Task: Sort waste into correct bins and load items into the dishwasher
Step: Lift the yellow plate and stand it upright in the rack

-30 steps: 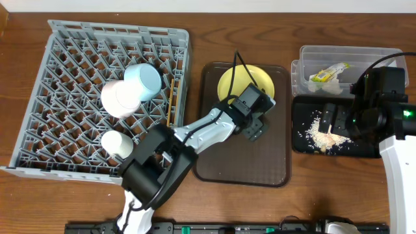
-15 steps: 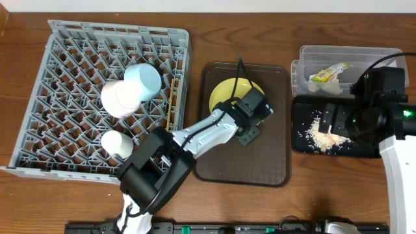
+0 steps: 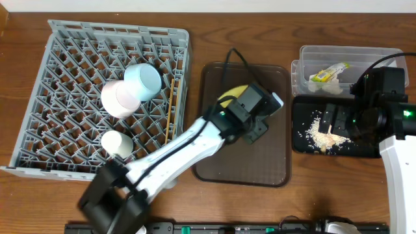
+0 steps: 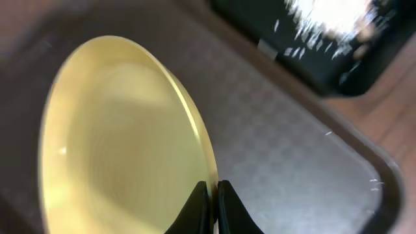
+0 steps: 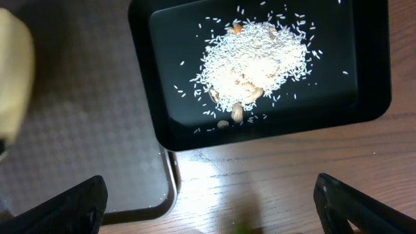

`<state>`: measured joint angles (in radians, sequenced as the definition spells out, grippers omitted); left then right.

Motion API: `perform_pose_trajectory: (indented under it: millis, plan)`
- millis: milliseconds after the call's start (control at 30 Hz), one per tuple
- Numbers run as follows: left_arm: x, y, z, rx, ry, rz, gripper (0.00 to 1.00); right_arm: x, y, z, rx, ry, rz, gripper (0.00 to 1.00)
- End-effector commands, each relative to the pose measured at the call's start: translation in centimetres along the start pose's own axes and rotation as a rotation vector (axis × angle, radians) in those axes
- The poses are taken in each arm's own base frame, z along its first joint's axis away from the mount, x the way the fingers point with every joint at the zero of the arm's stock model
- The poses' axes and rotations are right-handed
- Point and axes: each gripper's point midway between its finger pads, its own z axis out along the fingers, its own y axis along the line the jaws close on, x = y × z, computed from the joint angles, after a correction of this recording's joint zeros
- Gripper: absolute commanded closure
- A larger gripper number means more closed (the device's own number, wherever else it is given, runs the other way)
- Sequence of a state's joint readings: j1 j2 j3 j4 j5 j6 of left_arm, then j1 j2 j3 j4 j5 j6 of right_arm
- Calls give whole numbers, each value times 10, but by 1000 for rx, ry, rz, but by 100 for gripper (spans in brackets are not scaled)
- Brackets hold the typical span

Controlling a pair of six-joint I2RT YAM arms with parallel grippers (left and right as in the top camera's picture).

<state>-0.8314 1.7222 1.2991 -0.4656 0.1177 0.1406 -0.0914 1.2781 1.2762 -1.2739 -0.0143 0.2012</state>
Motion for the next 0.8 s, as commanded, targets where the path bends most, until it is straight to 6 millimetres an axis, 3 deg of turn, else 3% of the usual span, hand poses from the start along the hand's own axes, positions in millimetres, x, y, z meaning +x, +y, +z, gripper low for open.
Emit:
perform_pose_trajectory:
  millis: [0,167,333,567,767]
  plan:
    - [-22,11,-45,-28,-112,-41,94,-3,-1,-4,5,-13,11,1]
    - [-38,47,-100,-82,-247,-213,94,-3,-1,-4,5,-14,11,1]
    - [-31,101,-140,-155,-322,-408,94,-3,-1,-4,5,-14,11,1]
    - [-23,126,-158,104,-374,-583,94,-3,-1,-4,5,-14,11,1]
    - [-6,162,-166,238,-405,-725,94,-3,-1,-4,5,-14,11,1]
